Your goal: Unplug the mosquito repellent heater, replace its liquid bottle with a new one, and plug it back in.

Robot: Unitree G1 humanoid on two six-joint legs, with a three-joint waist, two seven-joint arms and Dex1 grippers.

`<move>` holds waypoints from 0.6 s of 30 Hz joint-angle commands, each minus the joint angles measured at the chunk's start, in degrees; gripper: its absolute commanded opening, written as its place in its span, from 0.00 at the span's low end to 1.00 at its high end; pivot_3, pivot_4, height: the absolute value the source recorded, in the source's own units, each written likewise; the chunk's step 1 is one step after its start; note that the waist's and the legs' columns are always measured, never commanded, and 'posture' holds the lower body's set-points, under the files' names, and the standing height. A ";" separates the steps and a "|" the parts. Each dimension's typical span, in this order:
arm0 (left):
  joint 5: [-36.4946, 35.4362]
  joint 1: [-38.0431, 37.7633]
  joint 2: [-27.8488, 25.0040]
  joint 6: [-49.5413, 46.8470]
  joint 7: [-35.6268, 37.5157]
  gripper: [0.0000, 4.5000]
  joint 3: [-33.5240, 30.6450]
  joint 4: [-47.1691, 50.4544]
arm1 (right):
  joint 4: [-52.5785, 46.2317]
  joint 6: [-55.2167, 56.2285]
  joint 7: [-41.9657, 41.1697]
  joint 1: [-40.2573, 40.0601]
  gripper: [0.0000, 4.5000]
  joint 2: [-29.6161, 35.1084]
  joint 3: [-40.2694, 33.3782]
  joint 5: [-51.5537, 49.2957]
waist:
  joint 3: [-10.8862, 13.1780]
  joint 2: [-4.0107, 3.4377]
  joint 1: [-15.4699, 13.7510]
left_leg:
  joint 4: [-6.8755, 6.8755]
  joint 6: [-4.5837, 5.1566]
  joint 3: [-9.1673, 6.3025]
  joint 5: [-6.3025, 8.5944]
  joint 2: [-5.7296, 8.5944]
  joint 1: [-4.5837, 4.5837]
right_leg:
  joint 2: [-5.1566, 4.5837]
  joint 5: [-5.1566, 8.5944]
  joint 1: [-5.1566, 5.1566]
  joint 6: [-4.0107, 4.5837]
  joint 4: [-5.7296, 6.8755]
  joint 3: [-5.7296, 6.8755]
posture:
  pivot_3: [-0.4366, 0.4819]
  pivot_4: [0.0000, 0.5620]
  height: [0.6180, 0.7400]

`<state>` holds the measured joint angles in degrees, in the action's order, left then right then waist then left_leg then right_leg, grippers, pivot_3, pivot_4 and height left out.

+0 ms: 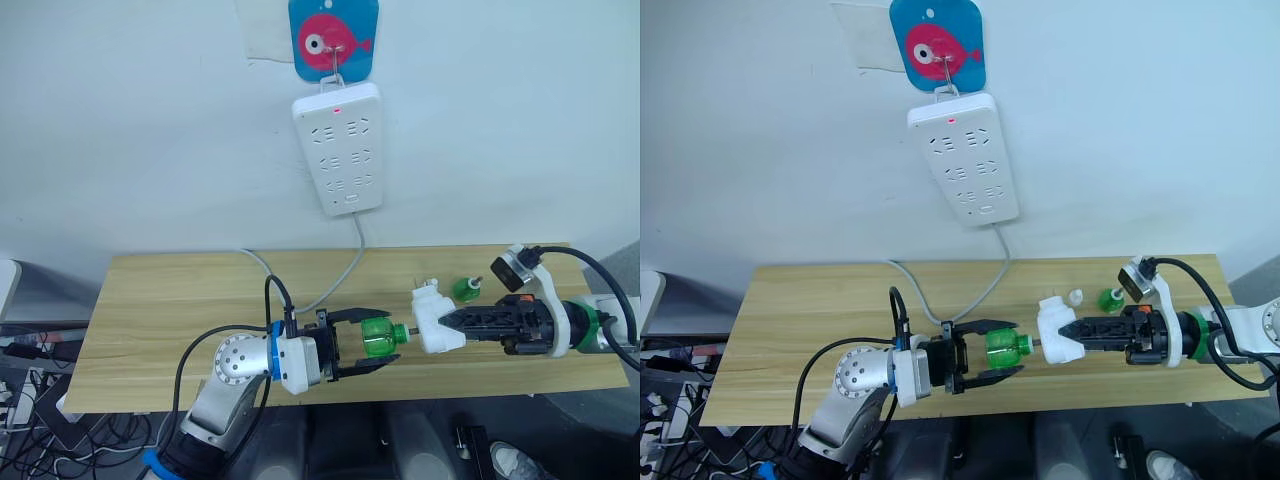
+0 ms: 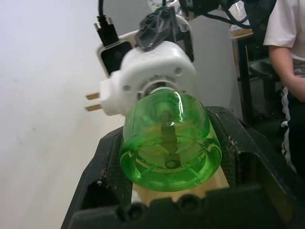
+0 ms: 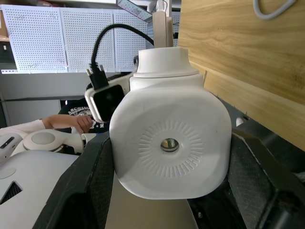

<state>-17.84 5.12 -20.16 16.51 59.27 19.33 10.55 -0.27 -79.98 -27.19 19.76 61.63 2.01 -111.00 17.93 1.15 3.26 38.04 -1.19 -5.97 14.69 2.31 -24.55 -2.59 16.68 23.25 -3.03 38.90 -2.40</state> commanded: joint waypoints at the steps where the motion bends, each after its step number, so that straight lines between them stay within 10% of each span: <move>1: 0.02 -0.13 0.46 0.70 -0.33 0.51 0.61 1.39 | -1.02 -0.26 -1.61 0.53 0.65 0.48 -0.41 -2.00 | 0.00 0.00 0.00 | 0.00 0.00 -0.01 0.00 0.00 0.00 | 0.00 0.00 0.00 0.00 0.00 0.01 | 0.37 0.59 1.00; 18: 0.19 0.79 1.25 1.41 -1.38 0.51 0.22 0.66 | -1.30 -0.50 -3.23 0.52 0.65 2.09 -0.22 -2.00 | -0.01 -0.01 -0.01 | 0.01 0.00 0.00 0.00 0.00 0.00 | 0.00 0.00 0.00 0.00 0.01 0.02 | 0.38 0.56 1.00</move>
<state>-17.57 6.20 -19.30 16.82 58.09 19.30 10.35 -0.38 -80.32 -29.45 19.70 62.97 2.03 -111.00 17.92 1.14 3.26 38.05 -1.20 -5.97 14.69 2.32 -24.55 -2.59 16.68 23.25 -3.04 38.91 -2.38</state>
